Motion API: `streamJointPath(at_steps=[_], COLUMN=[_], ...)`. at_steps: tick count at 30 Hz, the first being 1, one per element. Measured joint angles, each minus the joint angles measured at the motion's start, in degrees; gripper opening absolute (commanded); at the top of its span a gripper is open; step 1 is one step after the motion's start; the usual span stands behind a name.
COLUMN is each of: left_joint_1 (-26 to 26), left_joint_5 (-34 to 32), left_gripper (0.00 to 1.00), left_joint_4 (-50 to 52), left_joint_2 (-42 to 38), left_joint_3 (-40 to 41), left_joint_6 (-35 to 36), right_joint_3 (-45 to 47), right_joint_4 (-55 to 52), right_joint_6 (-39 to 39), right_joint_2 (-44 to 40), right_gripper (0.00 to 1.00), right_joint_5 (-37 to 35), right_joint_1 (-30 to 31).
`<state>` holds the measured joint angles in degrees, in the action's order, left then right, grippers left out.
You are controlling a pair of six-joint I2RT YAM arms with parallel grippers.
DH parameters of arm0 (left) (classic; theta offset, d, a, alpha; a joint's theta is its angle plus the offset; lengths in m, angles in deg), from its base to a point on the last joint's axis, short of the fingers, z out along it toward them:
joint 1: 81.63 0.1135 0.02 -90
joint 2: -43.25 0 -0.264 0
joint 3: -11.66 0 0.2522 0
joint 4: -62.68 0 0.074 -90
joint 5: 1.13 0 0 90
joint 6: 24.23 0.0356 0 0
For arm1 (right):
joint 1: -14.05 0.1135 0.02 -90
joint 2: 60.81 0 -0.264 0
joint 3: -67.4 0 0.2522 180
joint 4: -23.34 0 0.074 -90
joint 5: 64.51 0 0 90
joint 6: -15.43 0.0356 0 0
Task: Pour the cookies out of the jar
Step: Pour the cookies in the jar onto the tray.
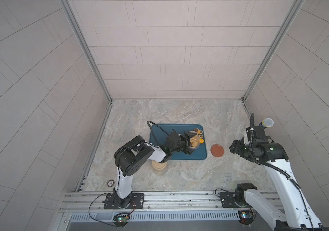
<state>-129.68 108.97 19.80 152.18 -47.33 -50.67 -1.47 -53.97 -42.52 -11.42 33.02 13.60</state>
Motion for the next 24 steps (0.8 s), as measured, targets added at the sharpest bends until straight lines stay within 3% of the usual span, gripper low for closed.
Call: streamJointPath(at_steps=[2, 7, 12, 21, 24], left_joint_1=[-1.6, -3.6, -2.1, -0.9, -0.4], left_joint_5=[-0.5, 0.3, 0.1, -1.2, 1.6], left_gripper=[0.0, 0.0, 0.0, 0.0, 0.0], left_joint_4=[5.3, 36.3, 54.4, 73.7, 70.8], left_joint_2=[-3.1, -16.5, -17.6, -12.4, -13.4], left_joint_3=[-1.0, -4.4, -7.5, -22.4, -23.2], left_joint_6=[-0.8, 4.0, 8.8, 17.7, 18.1], right_joint_3=[0.3, 0.3, 0.3, 0.3, 0.3], right_joint_4=[0.0, 0.0, 0.1, 0.3, 0.3], right_joint_6=[0.0, 0.0, 0.0, 0.0, 0.0], right_joint_2=[0.0, 0.0, 0.0, -0.1, -0.2], right_gripper=[0.78, 0.78, 0.78, 0.78, 0.78], right_joint_5=[0.0, 0.0, -0.2, -0.1, -0.1], right_joint_1=[0.0, 0.0, 0.0, 0.0, 0.0])
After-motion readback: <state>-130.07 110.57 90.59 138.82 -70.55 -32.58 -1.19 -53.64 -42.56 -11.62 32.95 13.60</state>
